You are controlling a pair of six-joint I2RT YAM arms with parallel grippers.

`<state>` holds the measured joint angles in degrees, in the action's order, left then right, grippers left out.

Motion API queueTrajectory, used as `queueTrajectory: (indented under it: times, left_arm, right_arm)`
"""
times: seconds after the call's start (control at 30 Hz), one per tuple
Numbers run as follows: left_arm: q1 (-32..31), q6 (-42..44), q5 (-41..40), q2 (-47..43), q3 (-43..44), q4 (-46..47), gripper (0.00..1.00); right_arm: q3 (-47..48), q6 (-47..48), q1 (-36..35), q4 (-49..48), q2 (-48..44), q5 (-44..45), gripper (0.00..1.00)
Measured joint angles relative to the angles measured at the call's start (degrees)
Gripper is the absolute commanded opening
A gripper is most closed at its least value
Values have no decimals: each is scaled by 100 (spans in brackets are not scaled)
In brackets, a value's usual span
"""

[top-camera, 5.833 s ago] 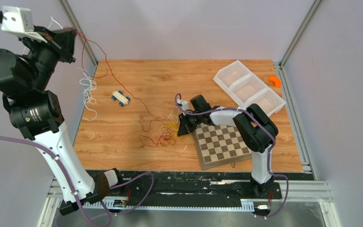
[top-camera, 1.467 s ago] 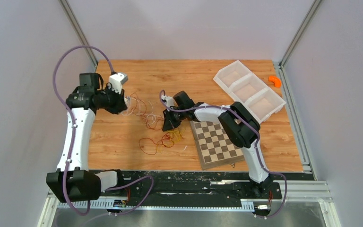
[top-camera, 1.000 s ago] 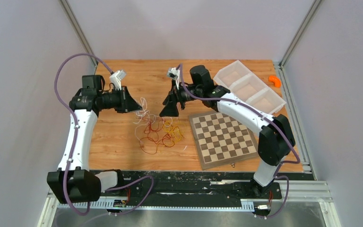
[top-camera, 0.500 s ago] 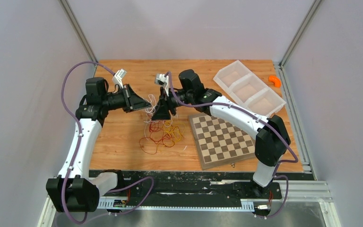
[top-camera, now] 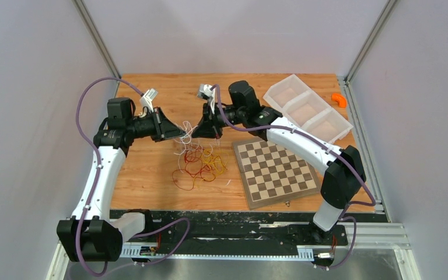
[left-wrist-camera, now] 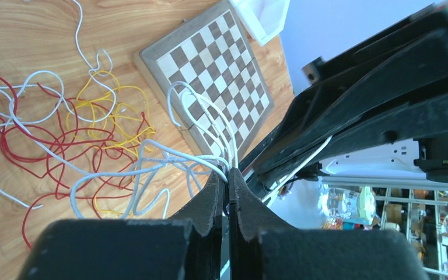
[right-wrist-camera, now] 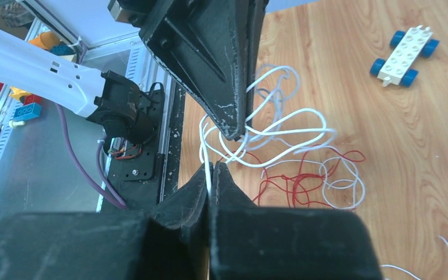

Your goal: Untangle the cables

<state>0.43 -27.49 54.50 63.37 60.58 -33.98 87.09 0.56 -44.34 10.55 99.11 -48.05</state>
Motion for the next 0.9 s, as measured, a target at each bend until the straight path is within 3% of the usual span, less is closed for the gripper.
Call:
queueTrajectory:
  times: [0.03, 0.07, 0.13, 0.17, 0.23, 0.43, 0.7, 0.9]
  left_arm:
    - [0, 28, -7, 0, 0, -31, 3]
    - [4, 37, -11, -2, 0, -48, 1]
    - [4, 59, -11, -7, 0, -63, 0]
    - [4, 72, -17, -11, 0, -85, 0]
    - [4, 76, -17, -11, 0, -118, 0]
    - [4, 76, -15, -11, 0, -157, 0]
    - [-26, 68, -17, 26, 0, -157, 0]
    - [-197, 70, -15, 44, 0, -162, 0]
  right_arm:
    - [0, 7, 39, 7, -50, 0, 0]
    - [0, 28, 81, 13, -98, 2, 8]
    - [-2, 131, 144, 46, -181, 9, 50]
    - [0, 195, 157, 85, -219, 11, 63]
    - [2, 354, 173, 199, -275, 37, 70]
    - [105, 997, 55, 614, -302, 291, 70]
    - [629, 1974, -654, 1023, -258, 765, 56]
    - [702, 2470, -901, 1058, -83, 1228, 52]
